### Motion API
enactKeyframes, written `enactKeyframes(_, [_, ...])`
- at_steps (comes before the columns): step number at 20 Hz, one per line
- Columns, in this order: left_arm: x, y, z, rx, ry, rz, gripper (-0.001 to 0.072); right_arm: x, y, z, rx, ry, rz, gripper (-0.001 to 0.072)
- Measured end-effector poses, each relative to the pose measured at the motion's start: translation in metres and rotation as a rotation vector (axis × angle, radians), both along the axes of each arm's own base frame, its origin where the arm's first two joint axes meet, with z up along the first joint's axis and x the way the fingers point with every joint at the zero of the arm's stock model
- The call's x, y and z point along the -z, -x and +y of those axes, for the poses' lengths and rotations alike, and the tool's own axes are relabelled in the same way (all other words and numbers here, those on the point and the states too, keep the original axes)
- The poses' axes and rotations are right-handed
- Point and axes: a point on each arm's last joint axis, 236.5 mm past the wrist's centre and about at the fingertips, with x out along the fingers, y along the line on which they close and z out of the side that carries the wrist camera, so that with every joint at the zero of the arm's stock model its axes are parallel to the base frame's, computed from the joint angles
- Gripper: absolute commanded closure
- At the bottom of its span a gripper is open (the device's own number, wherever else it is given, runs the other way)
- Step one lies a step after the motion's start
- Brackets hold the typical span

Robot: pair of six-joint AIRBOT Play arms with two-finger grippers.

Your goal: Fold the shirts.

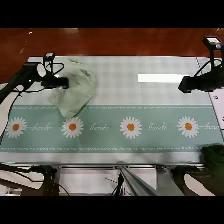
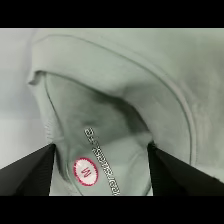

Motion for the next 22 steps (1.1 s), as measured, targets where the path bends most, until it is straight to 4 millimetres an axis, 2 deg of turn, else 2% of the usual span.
enactKeyframes(1, [0.006, 0.001, -0.002, -0.007, 0.013, 0.012, 0.0673, 0.000, 0.000, 0.000, 0.000, 0.000, 0.000, 0.0103])
enactKeyframes(3, [0.012, 0.002, -0.005, -0.007, 0.023, 0.026, 0.0672, 0.000, 0.000, 0.000, 0.000, 0.000, 0.002, 0.0103])
enactKeyframes(5, [0.009, 0.002, -0.006, -0.011, 0.031, 0.045, 0.0672, 0.000, 0.001, 0.000, 0.000, -0.001, 0.002, 0.0103])
enactKeyframes(6, [0.003, 0.001, -0.006, -0.008, 0.031, 0.053, 0.0672, 0.000, 0.001, 0.000, -0.001, 0.000, 0.003, 0.0103])
enactKeyframes(8, [-0.030, -0.011, -0.008, 0.010, 0.032, 0.018, 0.0672, 0.000, 0.001, 0.000, -0.001, 0.000, 0.003, 0.0103])
enactKeyframes(10, [-0.088, -0.028, -0.013, 0.030, 0.040, -0.072, 0.0673, 0.000, 0.001, 0.000, 0.000, 0.001, 0.003, 0.0103])
enactKeyframes(12, [-0.160, -0.040, -0.024, 0.051, 0.061, -0.204, 0.0672, 0.000, 0.001, -0.003, 0.001, 0.013, 0.003, 0.0103])
enactKeyframes(13, [-0.205, -0.041, -0.033, 0.067, 0.081, -0.289, 0.0672, 0.000, 0.001, -0.005, 0.003, 0.023, 0.004, 0.0103])
enactKeyframes(15, [-0.294, -0.031, -0.058, 0.113, 0.140, -0.459, 0.0672, 0.001, 0.001, -0.010, 0.006, 0.044, 0.006, 0.0103])
enactKeyframes(17, [-0.378, -0.002, -0.085, 0.174, 0.201, -0.619, 0.0672, 0.001, 0.003, -0.015, 0.009, 0.065, 0.012, 0.0103])
enactKeyframes(19, [-0.446, 0.039, -0.113, 0.248, 0.260, -0.755, 0.0672, 0.002, 0.005, -0.020, 0.012, 0.086, 0.021, 0.0103])
enactKeyframes(20, [-0.474, 0.062, -0.126, 0.289, 0.289, -0.812, 0.0672, 0.002, 0.006, -0.022, 0.013, 0.097, 0.027, 0.0103])
enactKeyframes(22, [-0.511, 0.099, -0.147, 0.356, 0.336, -0.893, 0.0672, 0.004, 0.010, -0.027, 0.015, 0.118, 0.045, 0.0103])
